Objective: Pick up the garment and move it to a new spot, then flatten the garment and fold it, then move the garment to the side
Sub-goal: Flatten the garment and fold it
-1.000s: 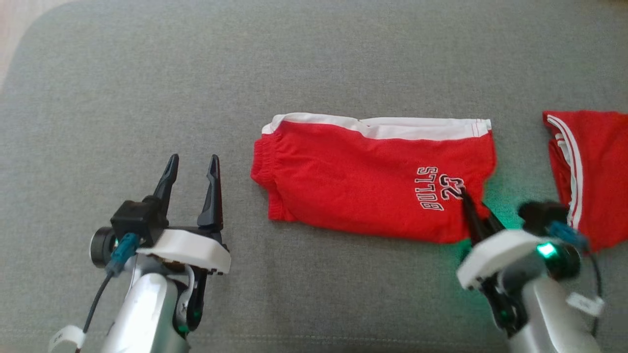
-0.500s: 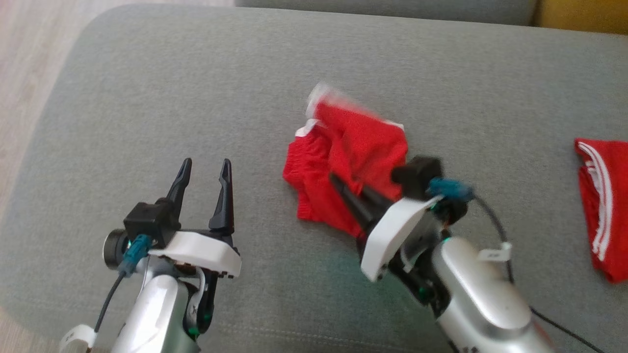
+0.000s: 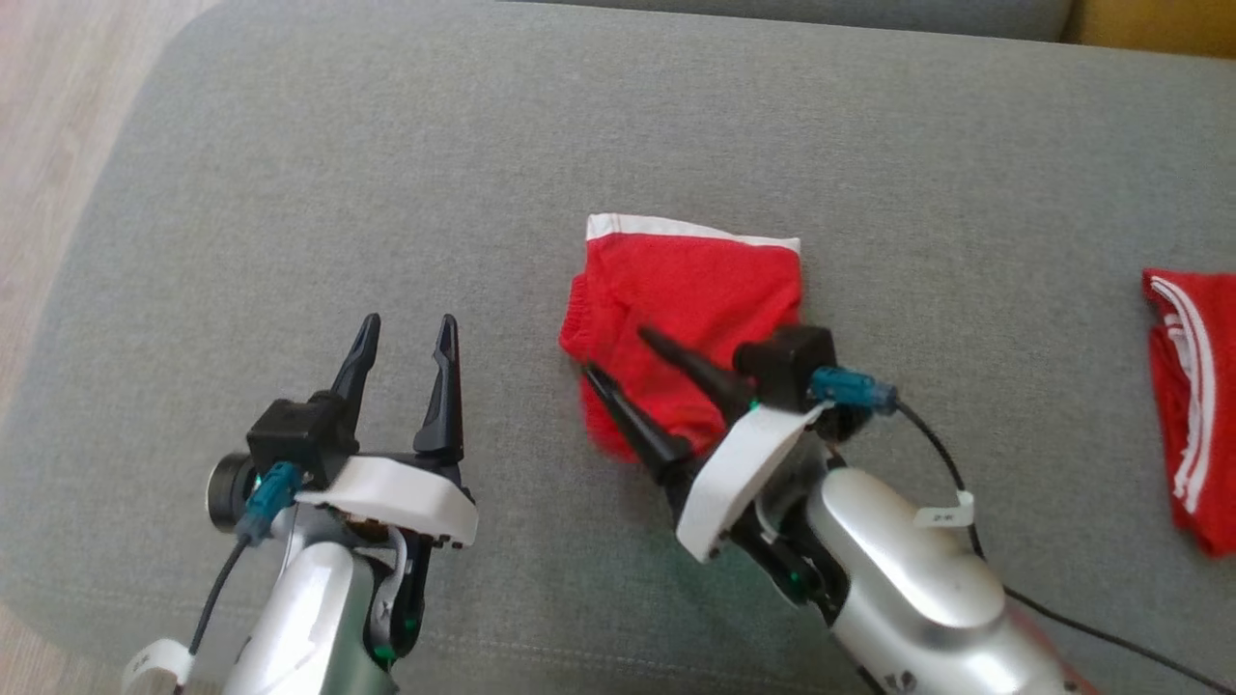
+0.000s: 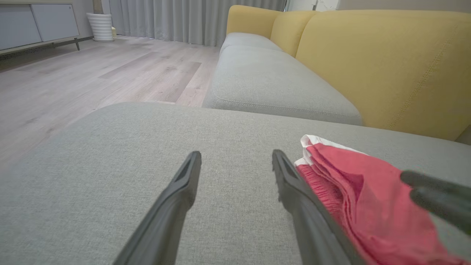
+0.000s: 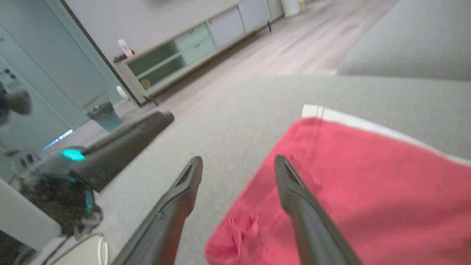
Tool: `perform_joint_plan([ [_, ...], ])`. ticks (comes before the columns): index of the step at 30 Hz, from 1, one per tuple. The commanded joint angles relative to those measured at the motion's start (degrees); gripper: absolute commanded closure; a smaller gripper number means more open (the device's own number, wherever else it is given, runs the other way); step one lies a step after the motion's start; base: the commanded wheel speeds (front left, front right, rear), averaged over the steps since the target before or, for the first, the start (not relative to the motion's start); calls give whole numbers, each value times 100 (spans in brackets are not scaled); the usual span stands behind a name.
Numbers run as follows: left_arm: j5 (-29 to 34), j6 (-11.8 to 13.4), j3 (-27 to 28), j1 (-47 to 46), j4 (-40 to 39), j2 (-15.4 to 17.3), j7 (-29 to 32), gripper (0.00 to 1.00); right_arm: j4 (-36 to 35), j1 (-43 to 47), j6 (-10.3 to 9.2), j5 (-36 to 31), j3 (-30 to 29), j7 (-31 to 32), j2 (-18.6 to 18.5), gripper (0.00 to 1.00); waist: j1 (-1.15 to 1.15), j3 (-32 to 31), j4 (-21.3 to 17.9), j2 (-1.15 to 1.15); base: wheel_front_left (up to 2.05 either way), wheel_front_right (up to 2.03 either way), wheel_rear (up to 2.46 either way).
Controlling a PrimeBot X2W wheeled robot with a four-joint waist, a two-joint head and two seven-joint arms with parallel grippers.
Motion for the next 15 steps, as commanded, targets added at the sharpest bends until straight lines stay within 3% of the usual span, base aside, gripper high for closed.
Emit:
perform_joint_plan([
  [1,32,-18,219,-158,-165,23,-70,0,-309,-232,39,76,109,-224,93,0,0,-10,-46,0,0,0,0],
  [6,74,-13,269,-116,-189,26,-70,0,-605,-355,39,-73,-319,-820,93,0,0,-30,-208,0,0,0,0],
  [15,177,-17,347,12,-271,145,-70,0,-1282,814,39,-1331,-2762,-792,-120,0,0,-131,-533,0,0,0,0],
])
